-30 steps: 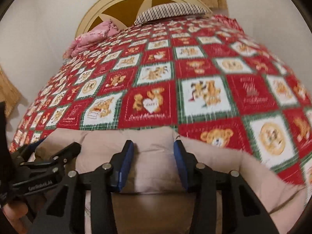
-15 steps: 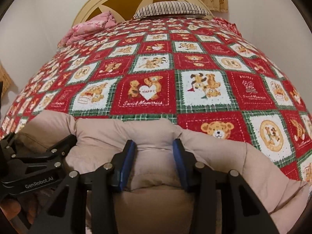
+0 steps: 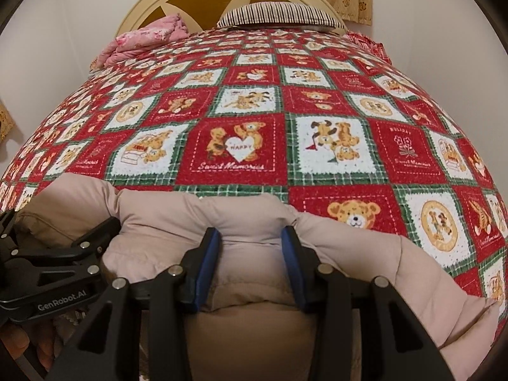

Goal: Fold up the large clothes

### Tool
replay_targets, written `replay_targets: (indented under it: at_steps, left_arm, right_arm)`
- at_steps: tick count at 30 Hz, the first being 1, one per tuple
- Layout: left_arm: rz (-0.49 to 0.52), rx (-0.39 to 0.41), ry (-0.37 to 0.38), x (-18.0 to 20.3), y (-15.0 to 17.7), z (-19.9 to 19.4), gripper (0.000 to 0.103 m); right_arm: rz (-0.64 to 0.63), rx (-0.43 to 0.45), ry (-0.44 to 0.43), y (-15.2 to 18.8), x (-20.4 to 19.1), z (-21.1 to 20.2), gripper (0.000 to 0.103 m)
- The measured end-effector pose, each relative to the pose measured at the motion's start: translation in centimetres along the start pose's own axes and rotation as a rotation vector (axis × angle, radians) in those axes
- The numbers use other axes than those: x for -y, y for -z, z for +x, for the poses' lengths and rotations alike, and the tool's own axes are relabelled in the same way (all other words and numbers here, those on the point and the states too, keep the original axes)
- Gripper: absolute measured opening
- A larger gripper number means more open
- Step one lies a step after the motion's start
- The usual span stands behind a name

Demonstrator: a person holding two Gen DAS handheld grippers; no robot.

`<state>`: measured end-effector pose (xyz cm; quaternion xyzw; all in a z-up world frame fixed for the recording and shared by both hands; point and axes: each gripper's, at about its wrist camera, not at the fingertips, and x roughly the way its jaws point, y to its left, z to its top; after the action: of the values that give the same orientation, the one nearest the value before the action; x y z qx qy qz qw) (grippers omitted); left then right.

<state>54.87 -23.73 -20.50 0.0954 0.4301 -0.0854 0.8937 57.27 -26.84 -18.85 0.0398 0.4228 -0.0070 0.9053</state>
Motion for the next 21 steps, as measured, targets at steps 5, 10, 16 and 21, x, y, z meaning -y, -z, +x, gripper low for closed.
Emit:
replay_targets:
  at_steps: [5, 10, 16, 21]
  left_arm:
    - [-0.001, -0.004, -0.001, -0.03, -0.09, 0.09, 0.102]
    - [-0.001, -0.005, 0.001, -0.05, -0.14, 0.14, 0.102]
    - [0.002, -0.005, 0.0, -0.05, -0.18, 0.17, 0.102]
    - [0.001, -0.007, 0.002, -0.04, -0.22, 0.19, 0.102]
  right_arm:
    - [-0.015, -0.005, 0.02, -0.09, -0.26, 0.18, 0.044]
    - [-0.024, -0.006, 0.034, -0.16, -0.51, 0.27, 0.044]
    - [-0.033, -0.009, 0.046, -0.18, -0.74, 0.34, 0.044]
    - [-0.041, -0.011, 0.051, -0.24, -0.81, 0.43, 0.044]
